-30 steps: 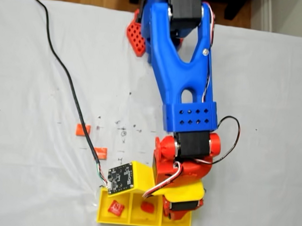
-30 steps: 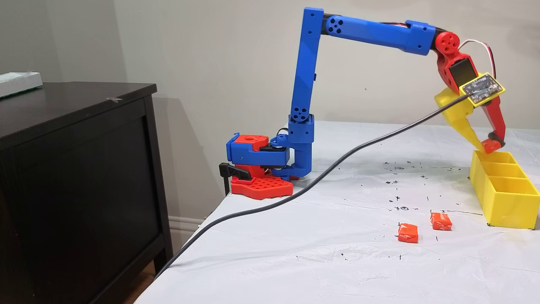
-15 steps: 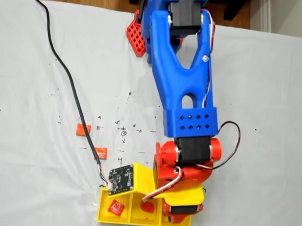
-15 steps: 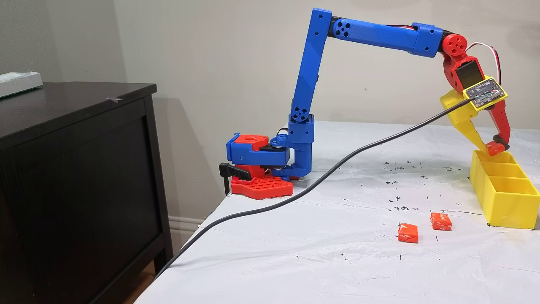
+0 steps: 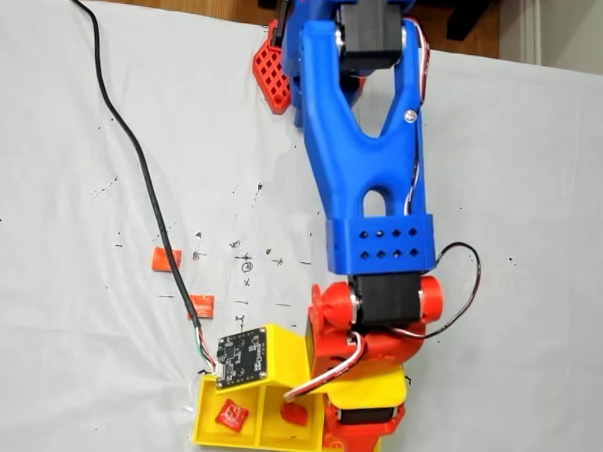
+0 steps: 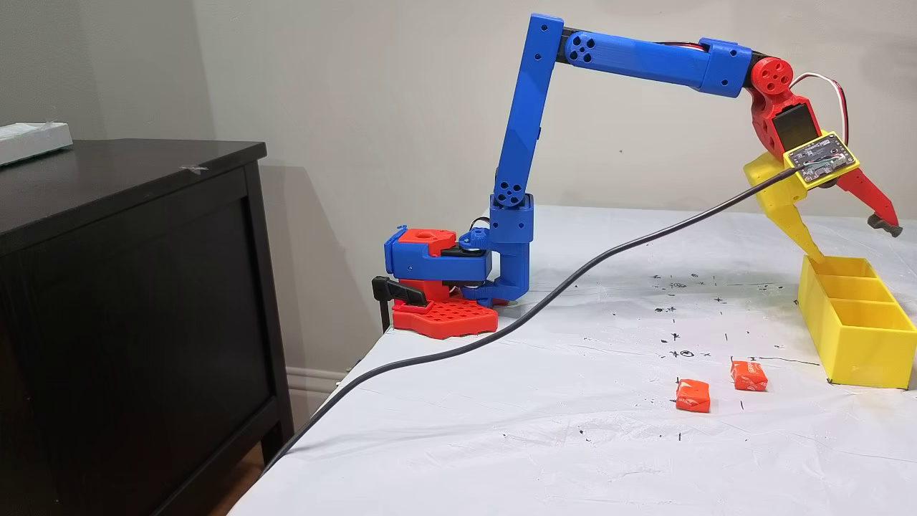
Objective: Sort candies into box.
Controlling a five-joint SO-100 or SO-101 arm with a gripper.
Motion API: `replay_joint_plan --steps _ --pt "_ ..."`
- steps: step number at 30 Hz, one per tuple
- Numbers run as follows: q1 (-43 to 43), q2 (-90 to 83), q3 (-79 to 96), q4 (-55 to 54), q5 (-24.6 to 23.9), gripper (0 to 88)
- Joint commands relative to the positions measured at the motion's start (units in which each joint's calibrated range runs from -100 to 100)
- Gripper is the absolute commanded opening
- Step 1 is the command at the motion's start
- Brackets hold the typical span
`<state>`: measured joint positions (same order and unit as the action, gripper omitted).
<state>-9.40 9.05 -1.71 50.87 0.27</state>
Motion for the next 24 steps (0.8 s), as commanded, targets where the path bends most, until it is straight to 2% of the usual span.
replay_joint_plan --steps 1,5,6,15,21,24 --pt "-0.3 -8.0 -1.1 0.2 0.6 18.0" --pt "1.0 -13.5 3.0 0.1 1.0 3.2" --pt "1.4 -14.6 3.8 0.6 1.1 1.9" --pt "7.9 -23.2 8.1 10.0 3.8 0.6" --pt "15.4 -18.0 3.9 17.6 8.5 0.6" --pt "18.1 -15.6 3.5 17.9 10.6 0.4"
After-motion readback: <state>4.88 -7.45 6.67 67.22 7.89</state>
